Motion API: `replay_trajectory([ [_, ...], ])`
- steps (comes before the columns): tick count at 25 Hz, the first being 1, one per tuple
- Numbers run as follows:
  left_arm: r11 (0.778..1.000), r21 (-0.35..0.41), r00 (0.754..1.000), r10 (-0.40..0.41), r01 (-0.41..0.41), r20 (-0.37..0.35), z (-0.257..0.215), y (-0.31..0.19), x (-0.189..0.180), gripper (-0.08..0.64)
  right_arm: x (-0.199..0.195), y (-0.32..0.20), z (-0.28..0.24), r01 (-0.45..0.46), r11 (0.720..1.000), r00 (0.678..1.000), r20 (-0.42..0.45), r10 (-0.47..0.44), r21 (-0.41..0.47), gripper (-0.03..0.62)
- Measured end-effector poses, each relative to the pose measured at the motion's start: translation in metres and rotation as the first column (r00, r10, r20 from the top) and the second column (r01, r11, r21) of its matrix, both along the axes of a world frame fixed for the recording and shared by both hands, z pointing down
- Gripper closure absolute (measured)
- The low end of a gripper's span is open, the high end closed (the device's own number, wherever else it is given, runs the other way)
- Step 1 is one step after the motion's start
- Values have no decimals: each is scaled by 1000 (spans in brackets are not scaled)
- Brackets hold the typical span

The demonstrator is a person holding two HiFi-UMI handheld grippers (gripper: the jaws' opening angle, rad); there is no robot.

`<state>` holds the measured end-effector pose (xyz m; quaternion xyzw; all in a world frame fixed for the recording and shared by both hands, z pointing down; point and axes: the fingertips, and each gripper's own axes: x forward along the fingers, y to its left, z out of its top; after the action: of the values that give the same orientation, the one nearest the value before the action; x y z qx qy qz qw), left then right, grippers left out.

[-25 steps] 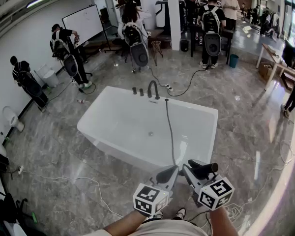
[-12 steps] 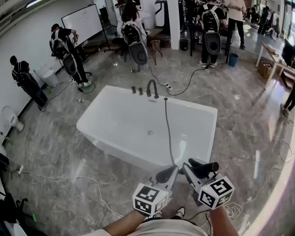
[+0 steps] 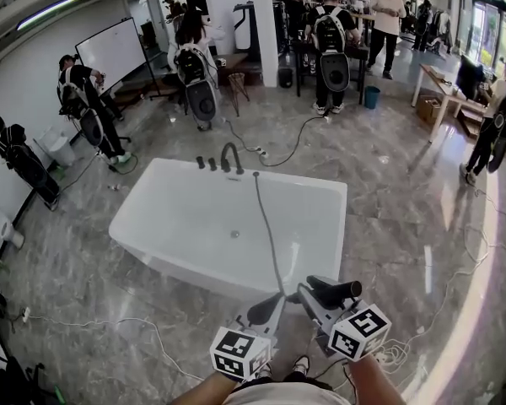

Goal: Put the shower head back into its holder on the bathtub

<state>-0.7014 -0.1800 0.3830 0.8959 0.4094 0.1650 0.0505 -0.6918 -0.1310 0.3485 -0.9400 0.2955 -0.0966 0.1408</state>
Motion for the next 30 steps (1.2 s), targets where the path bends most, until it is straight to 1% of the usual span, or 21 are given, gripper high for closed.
replay_trajectory([
  [6,1000,0,999,30,-30,-27,-6,35,-4,555,-6,35,-7,-41,999,999,-18,41,30,483],
  [13,998,22,997,65,-64,-31,-3,71,-4,555,-7,75,-4,-76,996,997,-18,77,44,483],
  [19,993,30,993,114,-113,-31,-2,103,1,555,-4,104,-2,-124,990,992,-16,126,70,483],
  [24,990,33,990,139,-138,-36,-4,125,23,555,6,130,-9,-182,982,982,-36,185,54,483],
  [27,987,26,987,158,-157,-33,-4,136,45,555,21,142,-9,-220,975,974,-40,221,30,483],
  [30,982,15,981,188,-187,-46,-9,151,70,555,38,156,-9,-261,965,964,-38,261,24,483],
])
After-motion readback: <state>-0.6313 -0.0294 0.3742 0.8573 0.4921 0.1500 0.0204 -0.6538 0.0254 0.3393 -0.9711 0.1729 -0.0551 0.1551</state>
